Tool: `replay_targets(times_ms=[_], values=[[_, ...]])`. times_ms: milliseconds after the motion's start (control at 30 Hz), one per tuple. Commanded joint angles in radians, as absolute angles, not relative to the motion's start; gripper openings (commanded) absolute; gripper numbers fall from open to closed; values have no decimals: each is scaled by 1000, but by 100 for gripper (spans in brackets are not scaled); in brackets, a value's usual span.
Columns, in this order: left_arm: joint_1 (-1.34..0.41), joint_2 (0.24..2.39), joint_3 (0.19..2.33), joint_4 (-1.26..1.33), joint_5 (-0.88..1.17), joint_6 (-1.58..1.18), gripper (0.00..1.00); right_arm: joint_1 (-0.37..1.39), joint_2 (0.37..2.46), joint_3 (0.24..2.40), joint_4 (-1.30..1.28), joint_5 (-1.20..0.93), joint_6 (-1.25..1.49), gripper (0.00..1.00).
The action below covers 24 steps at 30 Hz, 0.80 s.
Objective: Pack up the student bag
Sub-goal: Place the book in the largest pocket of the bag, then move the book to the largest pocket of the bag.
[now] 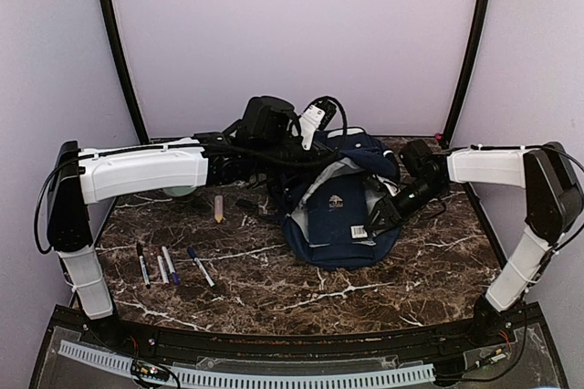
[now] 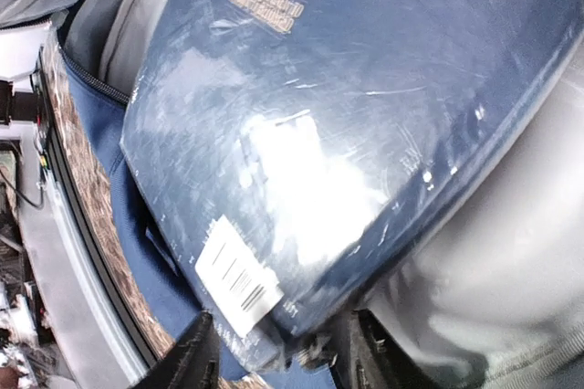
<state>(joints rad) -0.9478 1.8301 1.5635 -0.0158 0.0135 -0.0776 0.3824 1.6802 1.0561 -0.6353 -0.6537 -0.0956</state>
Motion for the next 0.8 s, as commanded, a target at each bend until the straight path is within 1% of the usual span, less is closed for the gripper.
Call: replay_targets(times_ms=[0, 33, 67, 100, 133, 200, 300, 500, 567, 600, 767], values=[[-940, 1736, 1567, 95, -17, -97, 0, 388, 1601, 1050, -658, -609, -141, 40], [-940, 1739, 1568, 95, -16, -99, 0, 389, 1601, 1051, -664, -597, -145, 34], [-940, 1742, 1569, 95, -17, -100, 0, 391, 1585, 1051, -672, -587, -149, 30], [-940, 1744, 1572, 96, -16, -101, 0, 394, 1566, 1047, -681, -577, -156, 29], [-940, 1747, 1574, 97, -14, -101, 0, 400, 1556, 1042, -694, -562, -168, 31], [-940, 1749, 1577, 99, -12, -103, 0, 428, 1537, 1033, -723, -522, -206, 38], [-940, 1750, 1577, 106, -12, -104, 0, 486, 1507, 1014, -741, -432, -276, 43], [-940, 1756, 1577, 114, -6, -110, 0, 582, 1458, 986, -622, -231, -314, 53], [-940, 1759, 1577, 113, -3, -111, 0, 608, 1464, 982, -580, -146, -322, 60], [-940, 1758, 1578, 112, -6, -112, 0, 616, 1468, 979, -558, -118, -326, 61], [-940, 1765, 1587, 112, -5, -111, 0, 649, 1494, 965, -477, -56, -354, 60]])
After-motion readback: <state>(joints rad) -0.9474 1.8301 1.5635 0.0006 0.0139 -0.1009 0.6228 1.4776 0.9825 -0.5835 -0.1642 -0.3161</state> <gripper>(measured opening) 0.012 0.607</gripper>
